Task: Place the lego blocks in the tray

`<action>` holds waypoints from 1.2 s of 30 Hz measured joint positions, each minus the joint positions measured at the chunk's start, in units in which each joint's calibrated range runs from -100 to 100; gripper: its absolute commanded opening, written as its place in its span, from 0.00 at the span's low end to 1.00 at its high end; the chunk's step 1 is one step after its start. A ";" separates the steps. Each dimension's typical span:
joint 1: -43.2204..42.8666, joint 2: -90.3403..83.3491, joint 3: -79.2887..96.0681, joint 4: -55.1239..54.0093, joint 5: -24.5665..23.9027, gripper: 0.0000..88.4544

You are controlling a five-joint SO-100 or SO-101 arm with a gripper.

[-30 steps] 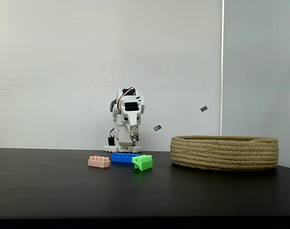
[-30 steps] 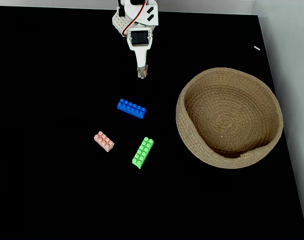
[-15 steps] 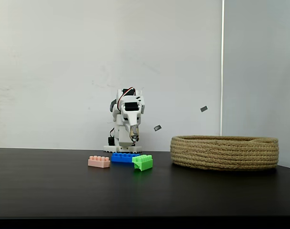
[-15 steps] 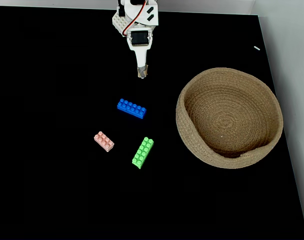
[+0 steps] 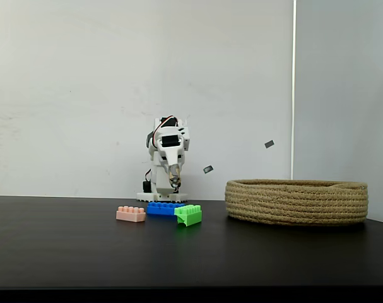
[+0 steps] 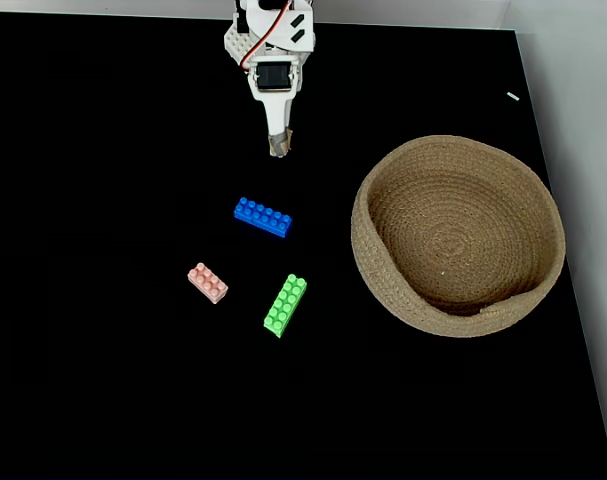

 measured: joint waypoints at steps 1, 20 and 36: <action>-0.24 -0.25 0.00 0.16 -0.20 0.10; 3.83 43.43 -19.09 -7.39 -4.49 0.24; 6.51 67.77 -40.65 -5.44 -4.40 0.34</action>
